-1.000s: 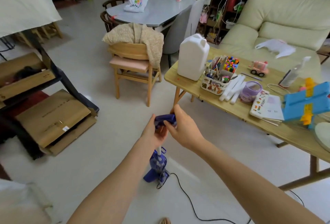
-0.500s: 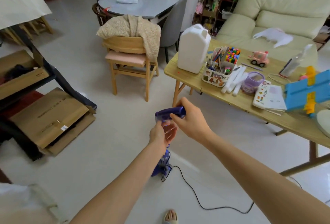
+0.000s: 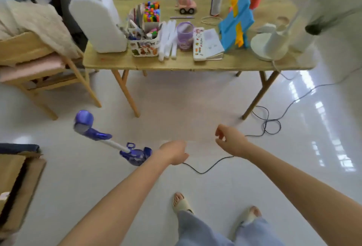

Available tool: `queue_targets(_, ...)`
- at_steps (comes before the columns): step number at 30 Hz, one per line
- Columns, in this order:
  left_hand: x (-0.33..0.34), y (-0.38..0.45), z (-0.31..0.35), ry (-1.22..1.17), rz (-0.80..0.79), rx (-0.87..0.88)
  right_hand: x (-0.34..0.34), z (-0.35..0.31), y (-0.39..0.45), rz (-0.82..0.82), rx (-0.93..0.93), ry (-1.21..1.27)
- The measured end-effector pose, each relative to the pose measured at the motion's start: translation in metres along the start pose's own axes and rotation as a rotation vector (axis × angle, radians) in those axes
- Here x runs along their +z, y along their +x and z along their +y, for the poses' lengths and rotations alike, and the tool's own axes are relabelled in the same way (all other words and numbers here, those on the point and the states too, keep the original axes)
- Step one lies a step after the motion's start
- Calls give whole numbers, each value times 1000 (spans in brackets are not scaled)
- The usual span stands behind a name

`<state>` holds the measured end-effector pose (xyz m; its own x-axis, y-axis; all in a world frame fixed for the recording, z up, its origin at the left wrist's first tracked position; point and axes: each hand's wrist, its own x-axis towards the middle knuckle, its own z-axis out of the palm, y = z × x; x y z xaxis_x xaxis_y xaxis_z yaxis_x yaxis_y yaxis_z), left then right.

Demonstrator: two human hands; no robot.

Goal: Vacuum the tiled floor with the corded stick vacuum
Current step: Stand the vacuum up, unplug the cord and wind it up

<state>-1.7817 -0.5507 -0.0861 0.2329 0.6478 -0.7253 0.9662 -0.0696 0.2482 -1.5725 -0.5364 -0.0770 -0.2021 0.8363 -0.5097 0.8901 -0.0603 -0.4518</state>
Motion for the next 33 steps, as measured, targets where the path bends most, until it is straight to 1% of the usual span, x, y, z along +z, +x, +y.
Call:
queue_targets(1,-1,7,15,67,-24,31,-2,26,-2,1,61,0)
queue_targets(2,-6,23,57,158,-59,100,-15,71,-18,13,165,19)
queue_targets(4,-11,47,121,275,-88,192,-30,137,-39,14,292,29)
queue_targets(6,-12,71,198,365,-112,282,-47,204,-66,48,409,69)
queue_targets(8,-5,96,289,441,-141,366,-64,279,-96,105,510,122)
queue_targets(11,5,127,399,537,-179,453,-92,367,-133,125,595,166)
queue_targets(14,12,152,503,683,-150,520,-129,445,-168,172,714,194)
queue_targets(16,11,164,581,763,-117,580,-162,498,-191,235,821,222)
queue_targets(20,4,185,675,748,-90,714,-203,570,-200,295,907,275)
queue_targets(21,1,200,705,754,-93,730,-217,598,-199,302,931,288)
queue_targets(24,-11,241,761,827,-127,735,-251,650,-189,318,958,305)
queue_targets(27,-33,306,827,917,-161,703,-296,715,-168,342,1016,329)
queue_targets(29,-53,346,865,936,-168,667,-325,748,-156,339,1048,352)
queue_targets(30,-66,371,897,943,-168,661,-347,776,-148,341,1071,372)
queue_targets(33,-101,416,958,972,-155,650,-392,826,-131,316,1095,387)
